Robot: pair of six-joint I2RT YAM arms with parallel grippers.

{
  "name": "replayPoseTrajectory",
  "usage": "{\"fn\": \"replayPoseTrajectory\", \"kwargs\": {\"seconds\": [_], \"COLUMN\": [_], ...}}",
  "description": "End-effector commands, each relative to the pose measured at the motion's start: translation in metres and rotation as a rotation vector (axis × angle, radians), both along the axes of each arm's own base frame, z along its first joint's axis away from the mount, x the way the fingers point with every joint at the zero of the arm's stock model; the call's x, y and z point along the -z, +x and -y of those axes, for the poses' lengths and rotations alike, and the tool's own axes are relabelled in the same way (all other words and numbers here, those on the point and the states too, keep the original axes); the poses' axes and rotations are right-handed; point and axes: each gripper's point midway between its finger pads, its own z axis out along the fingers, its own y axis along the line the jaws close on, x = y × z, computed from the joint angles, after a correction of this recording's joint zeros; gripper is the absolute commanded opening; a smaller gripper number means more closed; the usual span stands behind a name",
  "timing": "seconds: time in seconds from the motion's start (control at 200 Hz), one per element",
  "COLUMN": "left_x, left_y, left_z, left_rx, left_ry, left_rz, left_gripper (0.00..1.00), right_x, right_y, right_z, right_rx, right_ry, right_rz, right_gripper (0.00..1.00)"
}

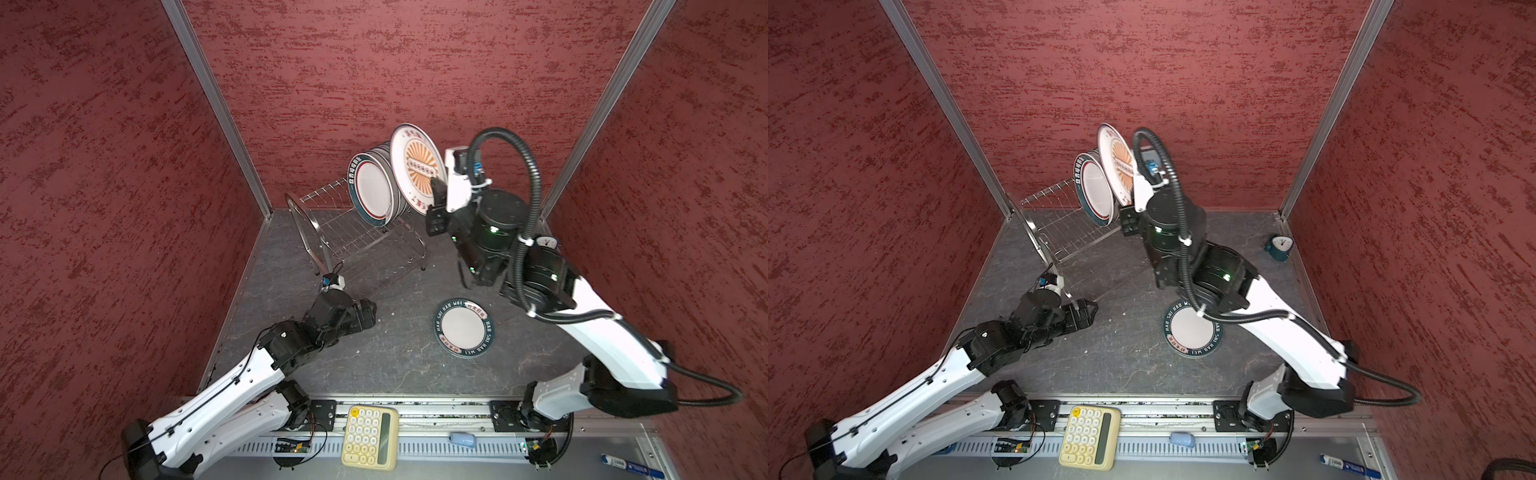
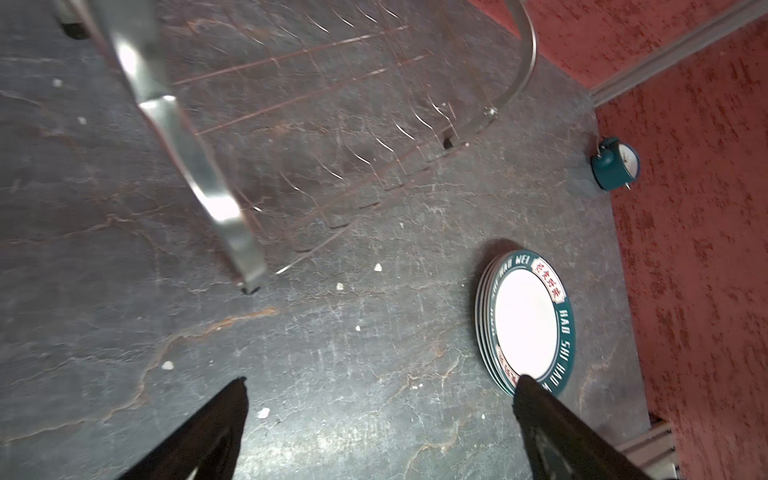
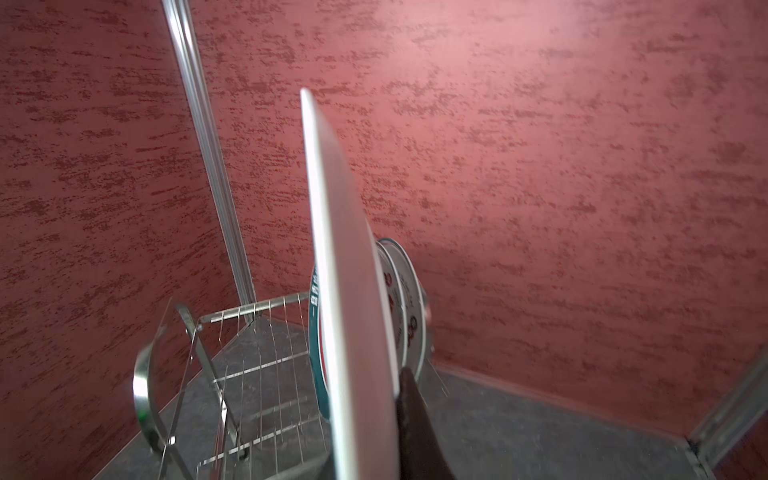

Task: Unload the plates from the dish rack
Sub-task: 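Lift the sunburst plate up out of the rack with the right gripper, then carry the sunburst plate over the stack while the left gripper grasps its rim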

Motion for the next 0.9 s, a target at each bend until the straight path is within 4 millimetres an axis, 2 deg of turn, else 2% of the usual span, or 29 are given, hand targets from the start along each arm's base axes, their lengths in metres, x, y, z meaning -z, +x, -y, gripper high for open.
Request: {"fn": "replayPoseTrajectory", "kwargs": {"seconds": [0.0, 0.105, 0.19, 0.291, 0.431, 0.566, 0.661, 0.786, 0.897], "left_x": [-0.024, -0.023, -0.018, -0.017, -0.019, -0.02, -0.021, -0.017, -0.011], "left_y": [0.007, 0.009, 0.013, 0.019, 0.029, 0.036, 0.037, 0.045, 0.052], "left_z": [0.031, 0.055, 0.073, 0.097, 0.129, 0.148, 0.155, 0.15, 0.144], "left_rx": [0.084, 0.137, 0.171, 0.224, 0.281, 0.317, 0.333, 0.306, 0.286], "left_ry": [-0.049, -0.045, -0.047, -0.083, -0.178, -0.259, -0.287, -0.321, -0.344], "left_rz": [0.093, 0.096, 0.079, 0.081, 0.106, 0.124, 0.135, 0.128, 0.106], "left_gripper": [0.99, 0.99, 0.99, 0.99, 0.99, 0.99, 1.0, 0.99, 1.0], "right_x": [0.05, 0.103, 0.148, 0.192, 0.237, 0.262, 0.277, 0.284, 0.286], "right_y": [-0.011, -0.021, -0.028, -0.037, -0.046, -0.047, -0.043, -0.04, -0.04], "right_z": [0.05, 0.095, 0.111, 0.111, 0.098, 0.086, 0.075, 0.062, 0.057], "right_rx": [0.051, 0.074, 0.059, 0.0, -0.099, -0.19, -0.269, -0.393, -0.446], "right_ry": [0.136, 0.219, 0.261, 0.312, 0.413, 0.526, 0.606, 0.731, 0.763], "right_rz": [-0.159, -0.279, -0.384, -0.51, -0.658, -0.764, -0.821, -0.859, -0.866], "right_gripper": [0.0, 0.0, 0.0, 0.0, 0.0, 0.0, 0.0, 0.0, 0.0]}}
